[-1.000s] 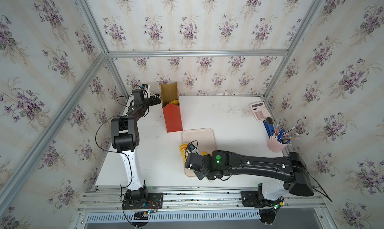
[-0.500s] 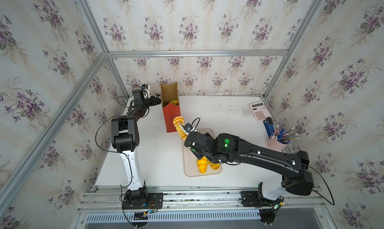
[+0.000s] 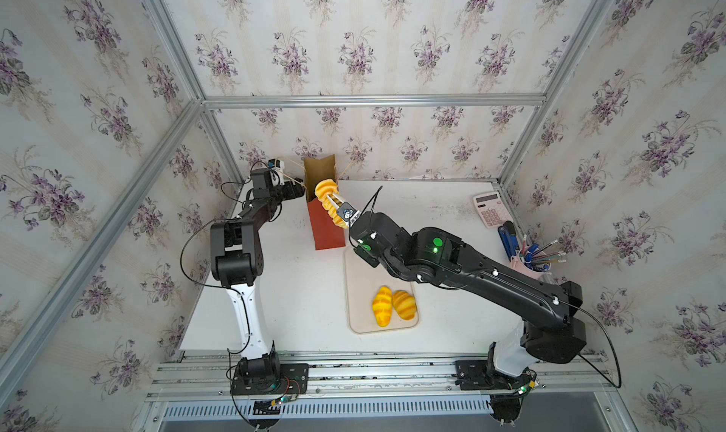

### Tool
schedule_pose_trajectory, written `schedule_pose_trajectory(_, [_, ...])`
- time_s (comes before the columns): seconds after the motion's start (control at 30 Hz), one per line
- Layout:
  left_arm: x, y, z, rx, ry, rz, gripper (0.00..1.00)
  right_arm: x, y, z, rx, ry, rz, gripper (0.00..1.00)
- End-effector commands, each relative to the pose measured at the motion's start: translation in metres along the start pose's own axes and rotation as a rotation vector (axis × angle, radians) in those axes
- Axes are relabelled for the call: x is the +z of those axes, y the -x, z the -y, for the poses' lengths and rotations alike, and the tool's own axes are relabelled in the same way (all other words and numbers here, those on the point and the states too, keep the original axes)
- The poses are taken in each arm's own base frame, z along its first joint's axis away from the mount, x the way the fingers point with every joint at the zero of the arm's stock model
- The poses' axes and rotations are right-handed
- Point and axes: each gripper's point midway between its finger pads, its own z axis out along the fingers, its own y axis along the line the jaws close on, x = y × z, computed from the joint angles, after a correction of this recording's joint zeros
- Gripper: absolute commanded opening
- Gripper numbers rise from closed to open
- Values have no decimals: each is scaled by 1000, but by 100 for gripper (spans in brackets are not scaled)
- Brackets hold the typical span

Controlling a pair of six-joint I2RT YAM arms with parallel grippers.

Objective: Pack bread into a paper bag
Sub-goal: Place the fake bread in the paper bag.

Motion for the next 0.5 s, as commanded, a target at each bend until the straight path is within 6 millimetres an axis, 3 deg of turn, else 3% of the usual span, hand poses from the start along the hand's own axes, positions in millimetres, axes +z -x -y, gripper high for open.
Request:
schedule_pose_trajectory(0.0, [-3,5,2,17,-7,14,90,19,27,7,-4,1,104,27])
schedule_pose_trajectory(0.23, [-4,3,3,23,-8,7,90,58,47,19,1,28,169,27])
schedule_pose_trajectory(0.47, [-3,-1,2,19,-6,3,90,72,69,33,2,30,235,27])
